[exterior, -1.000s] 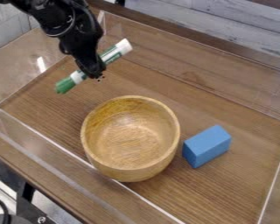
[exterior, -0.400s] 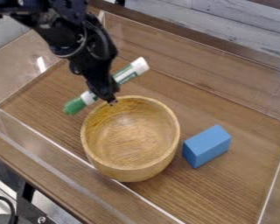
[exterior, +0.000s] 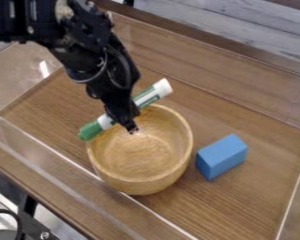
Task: Put the green marker in the brown bowl
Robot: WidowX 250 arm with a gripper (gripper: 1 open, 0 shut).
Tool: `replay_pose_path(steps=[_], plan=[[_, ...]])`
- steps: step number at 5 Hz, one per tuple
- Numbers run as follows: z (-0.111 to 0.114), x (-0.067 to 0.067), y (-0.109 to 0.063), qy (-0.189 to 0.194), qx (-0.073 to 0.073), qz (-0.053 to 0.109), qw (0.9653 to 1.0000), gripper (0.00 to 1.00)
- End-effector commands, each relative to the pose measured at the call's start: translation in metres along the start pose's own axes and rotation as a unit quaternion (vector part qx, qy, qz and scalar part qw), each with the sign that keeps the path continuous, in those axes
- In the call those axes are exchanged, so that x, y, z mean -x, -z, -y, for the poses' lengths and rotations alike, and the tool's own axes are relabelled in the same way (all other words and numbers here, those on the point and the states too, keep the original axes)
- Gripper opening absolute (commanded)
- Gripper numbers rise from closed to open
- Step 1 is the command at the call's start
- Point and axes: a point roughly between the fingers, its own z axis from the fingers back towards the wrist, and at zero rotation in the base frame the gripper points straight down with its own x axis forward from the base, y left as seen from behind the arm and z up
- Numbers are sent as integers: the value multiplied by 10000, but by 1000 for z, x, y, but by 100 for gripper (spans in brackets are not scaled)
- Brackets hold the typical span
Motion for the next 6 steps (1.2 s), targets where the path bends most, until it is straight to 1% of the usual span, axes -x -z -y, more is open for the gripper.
replay_pose_path(steps=[1, 3, 6], plan=[[1, -7, -2, 75, -75, 128, 9999, 0], [11, -2, 8, 213, 0, 104, 9997, 0], [22, 2, 23, 343, 122, 5, 9993, 0]])
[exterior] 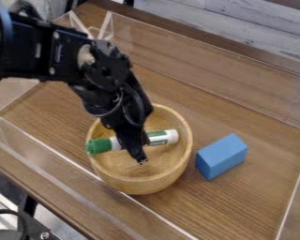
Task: Put the green marker in the brown bowl
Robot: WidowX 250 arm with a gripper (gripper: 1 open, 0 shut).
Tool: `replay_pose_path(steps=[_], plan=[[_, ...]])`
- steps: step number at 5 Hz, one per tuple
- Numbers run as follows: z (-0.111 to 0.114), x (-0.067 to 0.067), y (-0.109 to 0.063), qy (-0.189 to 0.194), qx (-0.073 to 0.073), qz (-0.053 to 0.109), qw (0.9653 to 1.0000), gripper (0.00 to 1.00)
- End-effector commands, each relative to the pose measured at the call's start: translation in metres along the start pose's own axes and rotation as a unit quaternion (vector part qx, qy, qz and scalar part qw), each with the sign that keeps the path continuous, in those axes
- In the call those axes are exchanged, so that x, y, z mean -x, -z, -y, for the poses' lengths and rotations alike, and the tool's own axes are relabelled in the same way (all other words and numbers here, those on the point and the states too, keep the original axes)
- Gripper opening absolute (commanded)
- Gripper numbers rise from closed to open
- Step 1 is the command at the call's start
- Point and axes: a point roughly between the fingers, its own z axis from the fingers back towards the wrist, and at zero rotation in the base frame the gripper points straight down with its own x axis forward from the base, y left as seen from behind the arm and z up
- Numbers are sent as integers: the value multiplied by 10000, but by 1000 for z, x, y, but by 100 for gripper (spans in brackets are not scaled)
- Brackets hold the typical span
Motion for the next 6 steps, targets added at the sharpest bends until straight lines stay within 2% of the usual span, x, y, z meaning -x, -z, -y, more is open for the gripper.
replay_pose_path(steps=[1, 3, 6], plan=[[0, -8, -1, 9, -16, 53, 10000, 100], [4, -9, 0, -102, 124, -72, 9998, 100], [5, -14, -1, -320, 314, -139, 9989, 100]])
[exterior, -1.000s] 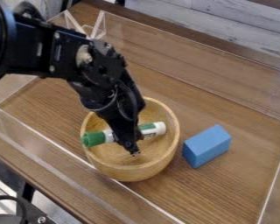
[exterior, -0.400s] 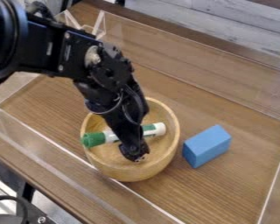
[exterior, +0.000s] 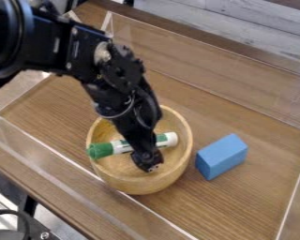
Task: Put the green marker in the brown bowl
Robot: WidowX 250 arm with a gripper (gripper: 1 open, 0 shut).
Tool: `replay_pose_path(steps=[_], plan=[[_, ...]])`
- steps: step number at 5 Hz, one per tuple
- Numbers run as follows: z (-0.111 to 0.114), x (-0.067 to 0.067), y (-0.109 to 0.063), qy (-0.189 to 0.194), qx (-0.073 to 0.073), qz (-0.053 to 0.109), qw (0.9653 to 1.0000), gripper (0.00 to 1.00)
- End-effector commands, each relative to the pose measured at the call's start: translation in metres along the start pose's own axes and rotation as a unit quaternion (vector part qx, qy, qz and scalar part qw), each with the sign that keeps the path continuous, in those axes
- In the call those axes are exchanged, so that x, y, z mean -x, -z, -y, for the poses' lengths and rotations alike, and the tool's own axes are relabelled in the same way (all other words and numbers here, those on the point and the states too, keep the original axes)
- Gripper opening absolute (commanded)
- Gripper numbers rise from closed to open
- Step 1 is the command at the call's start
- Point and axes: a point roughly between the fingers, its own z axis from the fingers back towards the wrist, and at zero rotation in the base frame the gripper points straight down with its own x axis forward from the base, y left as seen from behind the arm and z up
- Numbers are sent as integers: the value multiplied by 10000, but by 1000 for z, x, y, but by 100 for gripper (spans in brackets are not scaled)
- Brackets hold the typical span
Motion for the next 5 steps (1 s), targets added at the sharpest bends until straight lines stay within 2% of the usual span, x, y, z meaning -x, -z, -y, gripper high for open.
replay_pose_path(steps=[1, 5], plan=[[-8, -14, -9, -86, -36, 156, 9998, 100], [-12, -22, -12, -340, 113, 160, 9992, 100]])
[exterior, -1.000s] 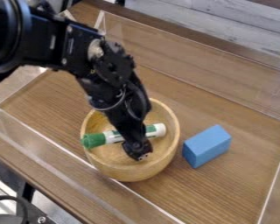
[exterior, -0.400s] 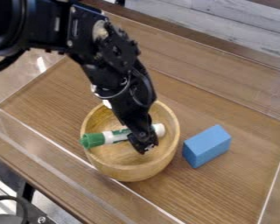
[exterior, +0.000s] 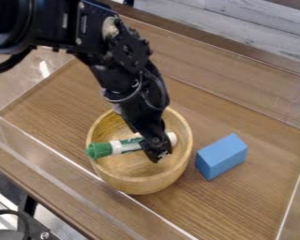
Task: Put the green marker in the brown bowl
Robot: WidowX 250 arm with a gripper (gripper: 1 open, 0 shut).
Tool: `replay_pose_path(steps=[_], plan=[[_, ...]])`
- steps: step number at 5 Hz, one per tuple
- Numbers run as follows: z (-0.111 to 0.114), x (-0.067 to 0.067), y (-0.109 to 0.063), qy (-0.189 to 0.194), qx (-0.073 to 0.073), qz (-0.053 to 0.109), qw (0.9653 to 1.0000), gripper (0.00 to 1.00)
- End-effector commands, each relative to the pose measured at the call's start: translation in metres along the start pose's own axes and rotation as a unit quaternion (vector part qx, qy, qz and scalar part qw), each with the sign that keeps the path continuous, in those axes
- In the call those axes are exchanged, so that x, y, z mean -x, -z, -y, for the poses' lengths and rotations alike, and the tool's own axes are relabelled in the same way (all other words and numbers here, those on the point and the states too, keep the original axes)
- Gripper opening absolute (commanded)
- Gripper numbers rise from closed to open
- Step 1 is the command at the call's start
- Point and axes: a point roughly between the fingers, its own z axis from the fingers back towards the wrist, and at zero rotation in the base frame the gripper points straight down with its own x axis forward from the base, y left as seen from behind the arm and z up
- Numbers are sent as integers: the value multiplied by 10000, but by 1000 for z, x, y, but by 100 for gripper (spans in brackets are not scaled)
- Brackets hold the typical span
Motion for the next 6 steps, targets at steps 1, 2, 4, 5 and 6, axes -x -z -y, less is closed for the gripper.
replay_pose_path(steps=[1, 2, 4, 5, 6], plan=[[-9, -12, -6, -69, -106, 185, 9997, 100], [-10, -14, -5, -121, -86, 186, 9997, 100], [-11, -16, -3, -228, -54, 189, 9995, 100], [-11, -17, -3, -281, -42, 195, 9994, 100], [-11, -19, -2, -333, -31, 200, 9992, 100]])
